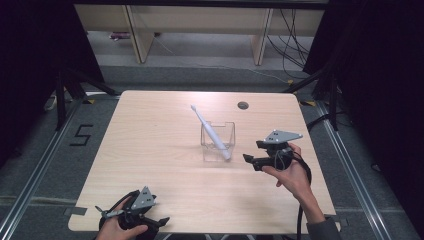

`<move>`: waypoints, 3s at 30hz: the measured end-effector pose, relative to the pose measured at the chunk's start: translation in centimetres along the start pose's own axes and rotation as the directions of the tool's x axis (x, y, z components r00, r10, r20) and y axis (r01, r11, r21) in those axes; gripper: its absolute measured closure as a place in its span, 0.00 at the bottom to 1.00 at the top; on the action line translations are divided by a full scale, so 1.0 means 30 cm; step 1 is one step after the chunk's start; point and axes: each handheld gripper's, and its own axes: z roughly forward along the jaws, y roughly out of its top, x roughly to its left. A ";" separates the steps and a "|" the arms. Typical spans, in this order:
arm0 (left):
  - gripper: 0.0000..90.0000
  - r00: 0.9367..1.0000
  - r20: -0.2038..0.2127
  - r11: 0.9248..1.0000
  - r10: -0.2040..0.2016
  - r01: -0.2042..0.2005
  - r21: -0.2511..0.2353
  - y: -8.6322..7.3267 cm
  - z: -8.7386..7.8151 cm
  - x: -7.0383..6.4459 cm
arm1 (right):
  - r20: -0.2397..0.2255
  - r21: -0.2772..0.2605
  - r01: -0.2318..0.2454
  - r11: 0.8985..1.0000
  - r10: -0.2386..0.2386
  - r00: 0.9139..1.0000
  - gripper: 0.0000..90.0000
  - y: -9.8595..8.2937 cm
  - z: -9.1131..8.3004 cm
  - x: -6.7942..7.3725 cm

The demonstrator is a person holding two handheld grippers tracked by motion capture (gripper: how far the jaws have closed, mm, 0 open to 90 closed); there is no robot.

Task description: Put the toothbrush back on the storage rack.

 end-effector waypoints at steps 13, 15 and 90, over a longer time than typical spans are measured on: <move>0.17 1.000 0.002 1.000 0.003 -0.003 0.002 0.000 0.001 0.000 | -0.015 0.017 -0.010 1.000 0.010 1.000 0.33 -0.064 0.024 0.037; 0.17 1.000 0.002 1.000 0.003 -0.003 0.002 0.000 0.001 0.000 | -0.022 0.027 0.000 1.000 0.001 1.000 0.33 -0.066 0.024 0.035; 0.17 1.000 0.000 1.000 -0.014 0.014 0.006 -0.003 0.005 0.003 | -0.047 0.138 -0.076 0.988 0.083 0.995 0.21 -0.348 -0.042 0.118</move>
